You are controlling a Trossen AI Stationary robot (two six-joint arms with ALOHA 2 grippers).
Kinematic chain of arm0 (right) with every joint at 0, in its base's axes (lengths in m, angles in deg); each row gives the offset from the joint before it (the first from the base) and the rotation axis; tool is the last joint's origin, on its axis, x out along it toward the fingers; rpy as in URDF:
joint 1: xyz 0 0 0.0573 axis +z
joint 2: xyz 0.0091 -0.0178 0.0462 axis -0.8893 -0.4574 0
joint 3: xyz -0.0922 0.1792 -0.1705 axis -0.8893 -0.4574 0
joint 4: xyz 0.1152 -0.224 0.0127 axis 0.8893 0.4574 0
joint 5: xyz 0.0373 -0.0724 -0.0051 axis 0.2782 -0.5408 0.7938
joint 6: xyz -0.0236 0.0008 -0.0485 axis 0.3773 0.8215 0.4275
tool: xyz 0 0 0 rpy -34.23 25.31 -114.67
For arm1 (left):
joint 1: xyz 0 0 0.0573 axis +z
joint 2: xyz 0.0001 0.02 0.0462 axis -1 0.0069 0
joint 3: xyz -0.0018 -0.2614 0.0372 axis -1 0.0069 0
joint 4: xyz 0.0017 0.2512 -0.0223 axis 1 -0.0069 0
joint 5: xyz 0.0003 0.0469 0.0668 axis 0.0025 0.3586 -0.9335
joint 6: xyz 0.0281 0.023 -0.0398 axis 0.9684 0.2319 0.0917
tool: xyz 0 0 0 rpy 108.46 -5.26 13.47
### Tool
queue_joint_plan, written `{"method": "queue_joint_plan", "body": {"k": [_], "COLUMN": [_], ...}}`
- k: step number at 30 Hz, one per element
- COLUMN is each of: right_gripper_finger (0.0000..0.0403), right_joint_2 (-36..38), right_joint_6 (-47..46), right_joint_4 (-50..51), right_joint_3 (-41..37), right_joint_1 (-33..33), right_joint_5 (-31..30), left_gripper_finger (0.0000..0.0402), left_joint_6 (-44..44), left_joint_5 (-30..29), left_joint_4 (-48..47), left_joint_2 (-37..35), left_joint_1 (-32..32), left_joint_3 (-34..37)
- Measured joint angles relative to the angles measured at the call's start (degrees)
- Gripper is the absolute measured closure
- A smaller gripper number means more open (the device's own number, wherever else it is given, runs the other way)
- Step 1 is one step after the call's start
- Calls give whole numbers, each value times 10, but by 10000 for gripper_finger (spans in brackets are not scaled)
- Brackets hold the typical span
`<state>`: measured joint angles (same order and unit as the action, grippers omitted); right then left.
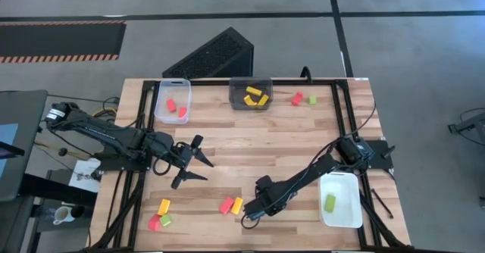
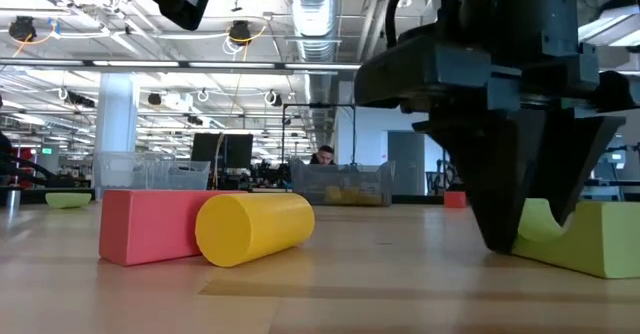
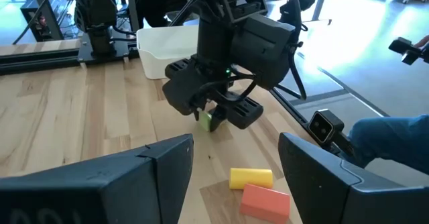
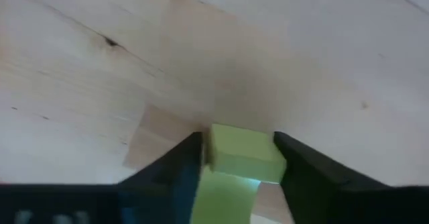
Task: Sort & place blocks by color
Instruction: Put the green block into the white bin
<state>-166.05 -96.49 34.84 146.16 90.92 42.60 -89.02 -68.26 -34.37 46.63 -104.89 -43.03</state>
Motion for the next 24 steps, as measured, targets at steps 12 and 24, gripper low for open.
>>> {"method": "queue_joint_plan", "body": {"k": [12, 24], "right_gripper_finger": [280, 280], "right_joint_2": [102, 335], "right_joint_6": [37, -93], "right_joint_4": [213, 270], "right_joint_3": [52, -163], "right_joint_1": [8, 74], "right_joint_5": [-40, -14], "left_gripper_finger": [198, 198], "left_joint_6": [-10, -31], "left_joint_5": [0, -43], "left_joint_4": [-1, -9], "left_joint_2": [0, 0], "left_joint_1": [0, 0], "left_joint_3": [0, 0]}}
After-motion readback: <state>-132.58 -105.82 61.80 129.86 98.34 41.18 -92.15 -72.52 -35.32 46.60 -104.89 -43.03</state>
